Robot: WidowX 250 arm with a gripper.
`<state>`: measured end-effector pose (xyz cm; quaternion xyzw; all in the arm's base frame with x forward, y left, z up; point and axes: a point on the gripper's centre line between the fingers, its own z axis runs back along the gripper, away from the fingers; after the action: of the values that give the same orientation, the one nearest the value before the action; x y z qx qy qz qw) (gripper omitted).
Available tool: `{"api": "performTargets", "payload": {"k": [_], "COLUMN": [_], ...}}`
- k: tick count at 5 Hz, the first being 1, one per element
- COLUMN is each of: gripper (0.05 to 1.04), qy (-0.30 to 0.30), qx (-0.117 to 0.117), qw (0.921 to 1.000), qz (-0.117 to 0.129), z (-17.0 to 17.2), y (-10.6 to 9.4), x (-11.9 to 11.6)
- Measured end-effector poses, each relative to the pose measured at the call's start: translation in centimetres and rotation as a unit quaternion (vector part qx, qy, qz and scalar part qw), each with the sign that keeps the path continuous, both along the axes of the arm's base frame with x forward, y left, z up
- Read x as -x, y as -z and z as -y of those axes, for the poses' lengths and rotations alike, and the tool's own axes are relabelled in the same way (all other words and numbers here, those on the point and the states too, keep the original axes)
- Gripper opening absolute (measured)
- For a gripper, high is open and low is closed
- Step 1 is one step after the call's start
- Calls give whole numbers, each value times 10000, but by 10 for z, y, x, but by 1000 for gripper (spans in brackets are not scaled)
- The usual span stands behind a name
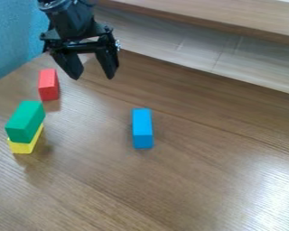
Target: Move the green beam to the center of the yellow beam and the blue beam
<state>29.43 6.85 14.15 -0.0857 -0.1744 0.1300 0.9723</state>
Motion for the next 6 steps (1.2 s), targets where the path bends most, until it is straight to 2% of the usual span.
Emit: {"api": "performTargets", "payload": {"k": [1, 2, 4, 5, 6], "gripper": [1000, 1000, 1000, 1000, 1001], "qy": [5, 4, -274, -650, -777], "qx": [47, 30, -130, -140, -205], "qw": [9999, 9998, 9995, 9976, 9963], "qz": [-146, -206, -92, -178, -298], "z": [1, 3, -22, -50, -68], "y": [9, 5, -19, -13, -1], "x": [2, 14, 38, 55, 63]}}
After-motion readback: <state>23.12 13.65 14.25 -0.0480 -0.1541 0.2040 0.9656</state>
